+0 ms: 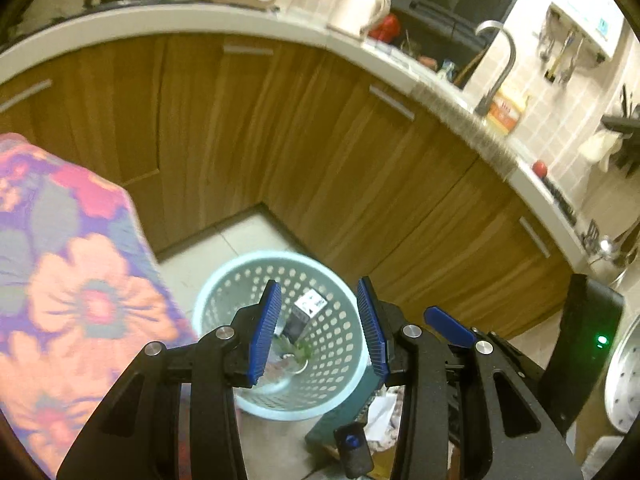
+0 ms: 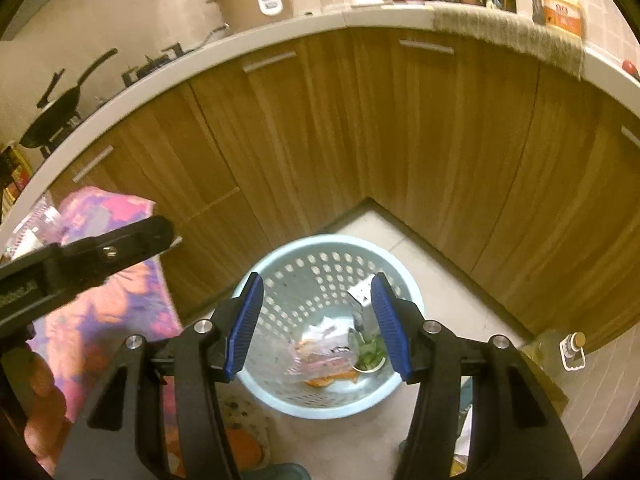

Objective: Collect trash
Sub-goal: 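Move both grippers back over the table toward the bottle and snack bag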

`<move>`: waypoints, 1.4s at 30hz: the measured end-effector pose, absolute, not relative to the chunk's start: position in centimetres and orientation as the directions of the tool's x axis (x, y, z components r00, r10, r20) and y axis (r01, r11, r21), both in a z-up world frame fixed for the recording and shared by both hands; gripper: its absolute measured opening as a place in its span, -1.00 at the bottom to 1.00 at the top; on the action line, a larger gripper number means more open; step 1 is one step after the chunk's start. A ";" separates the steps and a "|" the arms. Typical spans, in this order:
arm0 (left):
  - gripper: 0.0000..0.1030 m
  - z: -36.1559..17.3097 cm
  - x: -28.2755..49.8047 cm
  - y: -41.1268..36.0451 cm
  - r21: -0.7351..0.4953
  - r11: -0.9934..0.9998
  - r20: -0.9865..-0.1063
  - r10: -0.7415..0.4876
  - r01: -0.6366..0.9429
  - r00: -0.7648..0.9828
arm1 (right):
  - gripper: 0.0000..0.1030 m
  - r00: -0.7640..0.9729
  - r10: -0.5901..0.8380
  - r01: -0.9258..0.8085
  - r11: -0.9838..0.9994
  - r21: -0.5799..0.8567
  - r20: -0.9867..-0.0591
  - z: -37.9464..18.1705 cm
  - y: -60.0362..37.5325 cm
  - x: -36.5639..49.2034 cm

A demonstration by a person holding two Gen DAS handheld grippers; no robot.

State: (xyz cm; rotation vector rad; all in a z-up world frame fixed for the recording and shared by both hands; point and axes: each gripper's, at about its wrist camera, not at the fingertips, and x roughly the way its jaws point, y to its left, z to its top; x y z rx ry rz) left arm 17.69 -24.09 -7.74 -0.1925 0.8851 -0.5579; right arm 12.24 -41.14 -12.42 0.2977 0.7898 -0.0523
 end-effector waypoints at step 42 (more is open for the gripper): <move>0.06 -2.5 15.4 21.3 -0.317 0.948 -0.628 -0.183 -0.034 0.756 | 0.68 0.731 0.135 -0.003 0.981 0.195 -0.669 -4.4 1.0 13.9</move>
